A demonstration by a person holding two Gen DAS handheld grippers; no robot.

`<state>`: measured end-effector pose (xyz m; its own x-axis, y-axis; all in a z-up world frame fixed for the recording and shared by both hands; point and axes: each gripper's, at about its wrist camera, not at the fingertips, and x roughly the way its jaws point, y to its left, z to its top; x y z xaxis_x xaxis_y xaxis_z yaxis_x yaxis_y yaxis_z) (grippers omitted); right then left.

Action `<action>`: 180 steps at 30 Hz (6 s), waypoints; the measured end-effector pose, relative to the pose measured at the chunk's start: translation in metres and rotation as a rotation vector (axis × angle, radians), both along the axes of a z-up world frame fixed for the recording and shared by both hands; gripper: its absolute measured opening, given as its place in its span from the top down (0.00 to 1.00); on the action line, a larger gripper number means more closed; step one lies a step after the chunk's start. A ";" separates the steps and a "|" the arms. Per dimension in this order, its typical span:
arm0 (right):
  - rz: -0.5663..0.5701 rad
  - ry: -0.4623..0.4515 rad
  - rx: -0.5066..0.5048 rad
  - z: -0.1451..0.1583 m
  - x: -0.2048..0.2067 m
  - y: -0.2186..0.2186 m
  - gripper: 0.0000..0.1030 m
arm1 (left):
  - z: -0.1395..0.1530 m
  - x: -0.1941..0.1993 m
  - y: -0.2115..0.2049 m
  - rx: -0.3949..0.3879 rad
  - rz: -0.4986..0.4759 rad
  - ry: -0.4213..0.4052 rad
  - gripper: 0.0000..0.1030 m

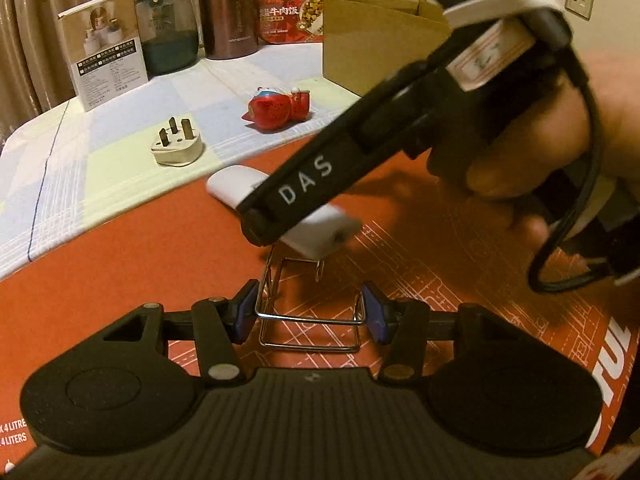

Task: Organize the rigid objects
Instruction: 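Close the left tool on the metal wire stand and lift it, then grasp the white remote with the right tool while the left tool holds the wire stand, then lift the remote and wire stand and carry them toward the cardboard box, then lower the remote and wire stand into the box and open both tools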

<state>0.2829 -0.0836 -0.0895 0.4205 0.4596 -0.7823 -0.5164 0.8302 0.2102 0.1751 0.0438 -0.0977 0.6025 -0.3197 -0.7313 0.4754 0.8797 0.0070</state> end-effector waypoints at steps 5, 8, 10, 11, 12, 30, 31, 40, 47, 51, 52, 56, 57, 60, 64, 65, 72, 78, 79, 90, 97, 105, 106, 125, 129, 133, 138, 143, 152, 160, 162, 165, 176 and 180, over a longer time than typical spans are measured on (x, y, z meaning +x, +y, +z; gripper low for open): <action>-0.028 -0.072 -0.088 0.005 0.003 -0.005 0.20 | -0.003 0.005 0.011 -0.010 0.048 0.028 0.53; -0.039 -0.049 -0.065 0.003 0.006 -0.010 0.20 | -0.003 0.010 0.022 -0.014 0.107 0.029 0.53; -0.029 -0.041 -0.051 0.002 0.007 -0.011 0.20 | -0.003 0.012 0.029 -0.018 0.149 0.028 0.53; -0.020 -0.044 -0.045 0.002 0.006 -0.010 0.20 | -0.003 0.014 0.032 -0.019 0.168 0.026 0.53; -0.012 -0.049 -0.041 0.002 0.005 -0.009 0.20 | -0.003 0.016 0.035 -0.017 0.186 0.022 0.53; 0.055 -0.226 0.019 -0.028 -0.002 0.016 0.21 | -0.009 0.042 0.083 -0.076 0.475 -0.069 0.52; 0.053 -0.237 0.020 -0.030 -0.004 0.017 0.21 | -0.010 0.042 0.082 -0.077 0.479 -0.078 0.52; 0.036 -0.325 0.024 -0.038 -0.007 0.026 0.33 | -0.012 0.040 0.079 -0.071 0.497 -0.117 0.52; 0.010 -0.340 0.025 -0.037 -0.005 0.027 0.47 | -0.015 0.041 0.078 -0.067 0.505 -0.117 0.52; 0.013 -0.344 0.023 -0.036 -0.006 0.027 0.65 | -0.016 0.042 0.076 -0.065 0.510 -0.127 0.52; 0.016 -0.347 0.018 -0.036 -0.007 0.028 0.65 | -0.016 0.042 0.076 -0.062 0.510 -0.130 0.52; 0.022 -0.345 0.018 -0.036 -0.007 0.026 0.65 | -0.018 0.043 0.073 -0.039 0.517 -0.149 0.52; 0.023 -0.343 0.017 -0.036 -0.007 0.027 0.65 | -0.019 0.043 0.073 -0.034 0.517 -0.155 0.52; 0.025 -0.339 0.021 -0.036 -0.007 0.026 0.65 | -0.020 0.046 0.072 -0.026 0.521 -0.172 0.51; 0.031 -0.341 0.022 -0.036 -0.007 0.025 0.65 | -0.019 0.046 0.073 -0.029 0.524 -0.185 0.51; 0.033 -0.342 0.022 -0.036 -0.007 0.025 0.65 | -0.019 0.046 0.072 -0.028 0.526 -0.184 0.51; 0.032 -0.341 0.023 -0.036 -0.007 0.024 0.65 | -0.020 0.046 0.073 -0.023 0.524 -0.177 0.51; 0.032 -0.341 0.023 -0.036 -0.007 0.024 0.65 | -0.019 0.047 0.073 -0.026 0.528 -0.163 0.52; 0.031 -0.341 0.023 -0.036 -0.007 0.024 0.65 | -0.019 0.047 0.074 -0.025 0.528 -0.159 0.52; 0.031 -0.337 0.015 -0.036 -0.007 0.026 0.65 | -0.018 0.048 0.074 -0.026 0.533 -0.146 0.52; 0.028 -0.338 0.020 -0.036 -0.007 0.026 0.66 | -0.018 0.048 0.074 -0.027 0.533 -0.143 0.52; 0.021 -0.318 0.008 -0.033 -0.006 0.026 0.66 | -0.015 0.048 0.074 -0.038 0.538 -0.136 0.52; 0.016 -0.313 0.010 -0.032 -0.006 0.026 0.66 | -0.014 0.048 0.074 -0.040 0.539 -0.140 0.52; -0.109 -0.380 0.141 0.043 -0.038 -0.032 0.67 | 0.054 0.011 0.043 -0.148 0.510 -0.254 0.52; -0.135 -0.418 0.164 0.062 -0.054 -0.056 0.67 | 0.069 -0.002 0.022 -0.144 0.475 -0.288 0.52; -0.172 -0.455 0.188 0.084 -0.069 -0.084 0.67 | 0.088 -0.011 0.001 -0.145 0.435 -0.320 0.52; -0.247 -0.510 0.241 0.122 -0.086 -0.132 0.67 | 0.119 -0.017 -0.037 -0.174 0.361 -0.349 0.52; -0.339 -0.575 0.253 0.158 -0.099 -0.188 0.67 | 0.153 -0.015 -0.093 -0.225 0.258 -0.385 0.52; -0.503 -0.496 0.206 0.149 -0.075 -0.281 0.67 | 0.165 0.008 -0.192 -0.270 0.089 -0.357 0.52; -0.491 -0.396 0.144 0.115 -0.060 -0.303 0.66 | 0.136 0.044 -0.230 -0.245 0.049 -0.246 0.52; -0.491 -0.375 0.123 0.108 -0.056 -0.309 0.66 | 0.128 0.049 -0.233 -0.235 0.051 -0.229 0.52; -0.484 -0.341 0.102 0.099 -0.049 -0.312 0.66 | 0.118 0.055 -0.235 -0.222 0.051 -0.205 0.52; -0.465 -0.297 0.109 0.087 -0.042 -0.310 0.61 | 0.110 0.057 -0.231 -0.231 0.050 -0.193 0.46; -0.510 -0.328 0.152 0.094 -0.046 -0.317 0.58 | 0.116 0.053 -0.223 -0.245 0.067 -0.220 0.46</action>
<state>0.2366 -0.4001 0.0043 0.8236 0.2341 -0.5166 -0.1210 0.9624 0.2432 0.2286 -0.1796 0.0184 0.7631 -0.4241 -0.4876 0.4268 0.8973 -0.1125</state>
